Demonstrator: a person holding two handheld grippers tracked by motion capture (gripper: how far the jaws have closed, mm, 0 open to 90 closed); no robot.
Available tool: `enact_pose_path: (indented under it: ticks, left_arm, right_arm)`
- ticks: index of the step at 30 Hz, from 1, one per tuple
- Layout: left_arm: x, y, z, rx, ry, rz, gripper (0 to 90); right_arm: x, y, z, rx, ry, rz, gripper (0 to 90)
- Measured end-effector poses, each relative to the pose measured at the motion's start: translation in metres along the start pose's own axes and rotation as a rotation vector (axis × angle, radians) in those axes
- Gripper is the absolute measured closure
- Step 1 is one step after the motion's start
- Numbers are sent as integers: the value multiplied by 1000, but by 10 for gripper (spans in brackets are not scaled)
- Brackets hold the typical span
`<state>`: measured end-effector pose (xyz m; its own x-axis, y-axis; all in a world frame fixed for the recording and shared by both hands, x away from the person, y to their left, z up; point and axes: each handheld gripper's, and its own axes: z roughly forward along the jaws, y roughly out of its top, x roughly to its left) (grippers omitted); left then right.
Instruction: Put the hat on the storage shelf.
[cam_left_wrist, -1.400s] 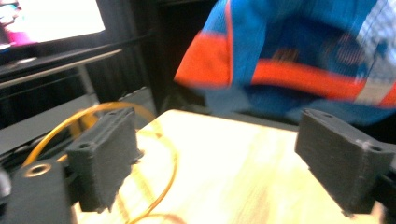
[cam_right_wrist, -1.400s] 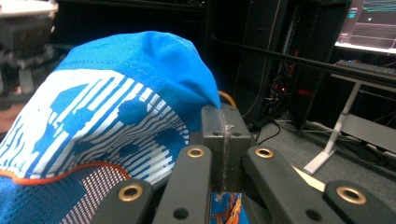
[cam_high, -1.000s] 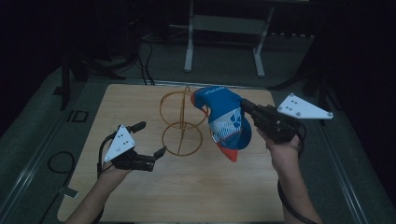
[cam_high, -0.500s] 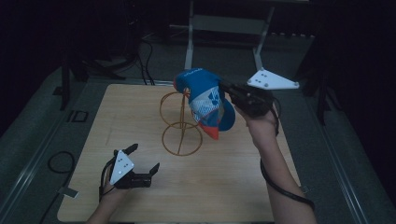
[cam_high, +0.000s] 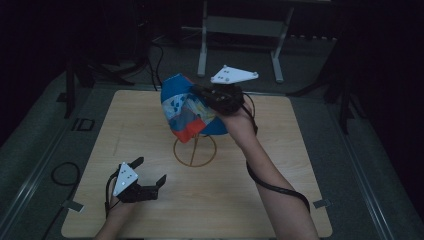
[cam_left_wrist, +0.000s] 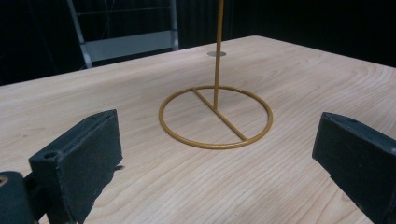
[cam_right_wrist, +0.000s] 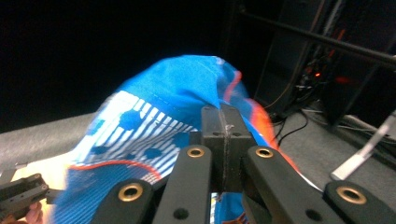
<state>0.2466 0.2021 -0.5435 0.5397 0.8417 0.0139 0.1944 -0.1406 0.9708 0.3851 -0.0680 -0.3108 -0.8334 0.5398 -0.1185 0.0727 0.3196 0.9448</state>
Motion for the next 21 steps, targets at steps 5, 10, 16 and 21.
enact_pose_path:
  ticks: [5,10,16,21]
  left_arm:
    - [0,-1,0,-2,-3,-4,19]
    - [-2,-1,1,4,-7,4,19]
    - [-5,-2,1,7,-17,18,19]
    - [-4,-3,2,15,-19,16,19]
  right_arm:
    - [8,-2,15,24,29,-8,900]
    - [9,-2,24,42,23,-14,900]
    - [4,-10,40,108,28,-14,900]
    - [2,-18,36,118,30,-8,900]
